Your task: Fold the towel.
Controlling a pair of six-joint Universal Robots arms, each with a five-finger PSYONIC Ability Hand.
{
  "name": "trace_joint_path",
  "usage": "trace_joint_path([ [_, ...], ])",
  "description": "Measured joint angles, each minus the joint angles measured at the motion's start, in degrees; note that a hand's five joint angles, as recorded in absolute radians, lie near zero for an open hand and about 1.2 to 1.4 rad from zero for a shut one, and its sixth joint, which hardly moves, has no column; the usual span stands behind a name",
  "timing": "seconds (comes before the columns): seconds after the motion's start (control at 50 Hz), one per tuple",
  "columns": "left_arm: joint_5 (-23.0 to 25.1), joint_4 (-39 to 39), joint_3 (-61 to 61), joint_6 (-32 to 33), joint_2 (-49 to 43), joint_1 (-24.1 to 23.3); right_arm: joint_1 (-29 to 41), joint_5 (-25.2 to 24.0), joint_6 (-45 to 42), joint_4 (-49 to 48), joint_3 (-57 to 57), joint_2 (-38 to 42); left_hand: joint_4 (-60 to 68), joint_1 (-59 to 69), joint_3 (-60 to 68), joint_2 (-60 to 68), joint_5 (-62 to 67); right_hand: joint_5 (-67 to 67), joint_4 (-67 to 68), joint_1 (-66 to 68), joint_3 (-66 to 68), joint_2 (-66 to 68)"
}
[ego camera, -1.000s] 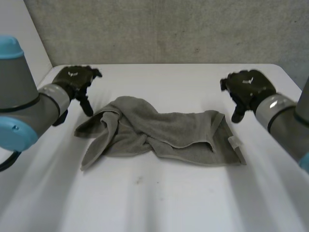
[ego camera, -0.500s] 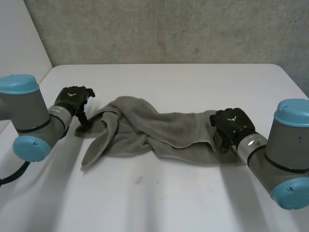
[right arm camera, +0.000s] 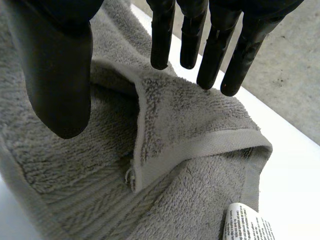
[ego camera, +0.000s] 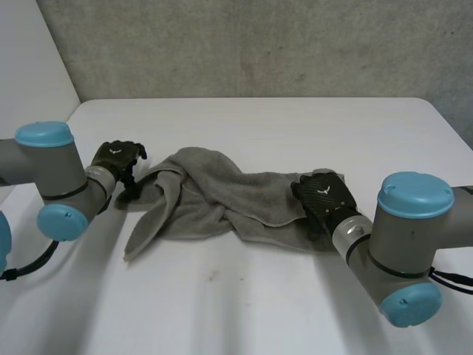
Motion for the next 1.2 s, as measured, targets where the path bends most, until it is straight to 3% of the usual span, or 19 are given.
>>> trace_joint_path([
  [0.2,5.0,-0.1,6.0,-0.4,-4.8,-0.3,0.0,1.4,-4.0,-0.4,-4.2,2.7,10.7,10.9,10.6,10.6,10.5,16.0,17.0,17.2,17.1,17.9],
  [0.28,8.2,-0.2,7.8,-0.6,-5.9,-0.5,-0.1,2.0,-5.2,-0.4,-6.5,3.2,21.1,21.4,21.0,21.4,21.0,32.6,33.0,33.6,33.0,34.2],
  [0.3,8.8,-0.2,8.3,-0.6,-6.2,-0.5,-0.1,2.1,-5.6,-0.4,-7.5,3.3,25.3,25.0,25.1,25.2,25.0,41.5,41.7,43.1,41.6,42.9],
  [0.34,9.5,-0.2,9.0,-0.6,-6.4,-0.6,-0.1,2.2,-6.1,-0.3,-8.8,3.5,35.8,35.6,35.6,35.7,35.7,47.9,47.9,49.0,48.0,48.9],
  [0.5,9.1,-0.4,12.0,-0.8,-4.5,-0.9,-0.4,2.3,-8.8,2.1,-14.9,1.0,44.6,42.5,44.5,44.6,43.3,49.5,50.2,49.6,50.1,49.8],
  [0.62,7.2,-2.8,10.8,-1.7,5.0,-0.7,-1.3,2.1,-9.8,9.3,-18.7,-8.5,45.3,43.2,45.1,45.2,44.0,49.5,50.2,49.6,50.1,49.8],
  [0.78,6.4,-7.7,0.3,-2.2,26.1,0.4,-6.6,1.3,-10.1,28.6,-24.8,-21.1,45.4,43.3,45.2,45.3,44.0,49.5,50.2,49.6,50.1,49.8],
  [0.92,8.2,-9.7,-10.7,-1.7,38.5,0.8,-11.2,-2.4,-11.9,48.0,-30.7,-24.2,45.4,43.5,45.2,45.3,44.0,49.5,50.2,49.6,50.1,49.8],
  [1.02,9.7,-10.8,-15.5,-1.0,39.1,0.7,-13.0,-5.7,-15.0,54.5,-31.6,-22.5,45.4,43.5,45.2,45.4,44.0,49.5,50.2,49.6,50.1,49.8],
  [1.2,10.0,-11.9,-17.2,5.7,24.6,0.1,-13.0,-7.7,-20.0,55.5,-32.6,-9.8,45.4,43.5,45.2,45.4,44.0,49.5,50.2,49.7,50.1,49.8],
])
